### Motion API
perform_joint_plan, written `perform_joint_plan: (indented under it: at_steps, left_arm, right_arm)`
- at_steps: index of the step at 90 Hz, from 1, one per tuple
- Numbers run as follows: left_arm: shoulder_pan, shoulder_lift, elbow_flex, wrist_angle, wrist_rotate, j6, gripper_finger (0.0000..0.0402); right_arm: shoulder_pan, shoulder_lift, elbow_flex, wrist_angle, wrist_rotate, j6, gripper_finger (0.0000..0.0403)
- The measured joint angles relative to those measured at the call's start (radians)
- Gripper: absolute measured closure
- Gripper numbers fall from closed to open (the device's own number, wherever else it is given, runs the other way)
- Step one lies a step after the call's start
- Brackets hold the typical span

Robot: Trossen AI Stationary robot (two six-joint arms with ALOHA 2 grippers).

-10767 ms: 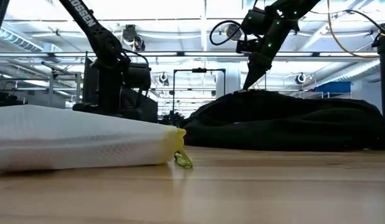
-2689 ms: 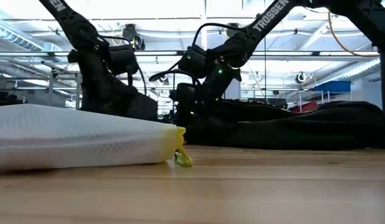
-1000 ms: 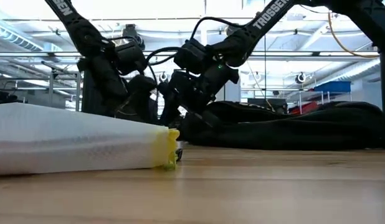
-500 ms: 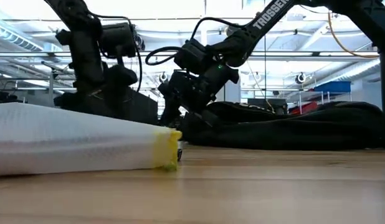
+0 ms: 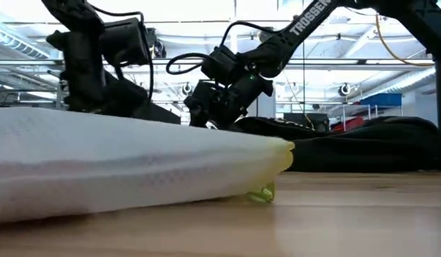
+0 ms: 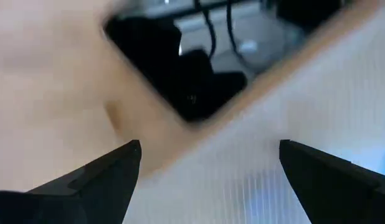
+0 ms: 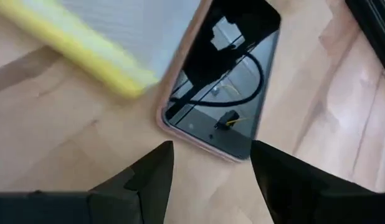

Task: Unpack backpack
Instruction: Put the cellphone into the black backpack

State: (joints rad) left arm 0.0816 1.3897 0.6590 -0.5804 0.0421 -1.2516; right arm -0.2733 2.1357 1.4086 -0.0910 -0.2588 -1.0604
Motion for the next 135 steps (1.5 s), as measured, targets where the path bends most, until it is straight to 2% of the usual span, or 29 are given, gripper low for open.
perform_joint_plan:
  at_steps: [17, 44, 83, 100, 112, 135]
  left_arm:
    - [0.052, 0.019, -0.001, 0.037, -0.072, -0.023, 0.004]
    - [0.062, 0.099, -0.025, 0.184, -0.073, 0.008, 0.004]
    - [0.232, 0.117, -0.032, 0.356, -0.04, 0.208, 0.004]
    - [0.319, 0.121, -0.032, 0.378, 0.02, 0.298, 0.004]
    - [0.341, 0.13, -0.031, 0.397, 0.054, 0.335, 0.004]
    - [0.342, 0.13, -0.031, 0.389, 0.054, 0.373, 0.004]
  right_arm:
    - [-0.018, 0.0, 0.0, 0.0, 0.002, -0.074, 0.0204]
    - [-0.02, 0.0, 0.0, -0.024, -0.006, -0.171, 0.0204]
    - [0.001, 0.037, 0.002, -0.066, -0.002, -0.212, 0.0204]
    - [0.015, 0.043, 0.002, -0.016, -0.006, -0.238, 0.0204]
    - [0.018, 0.047, 0.0, 0.026, -0.014, -0.219, 0.0204]
    - [0.034, 0.051, -0.005, 0.087, -0.016, -0.171, 0.0214]
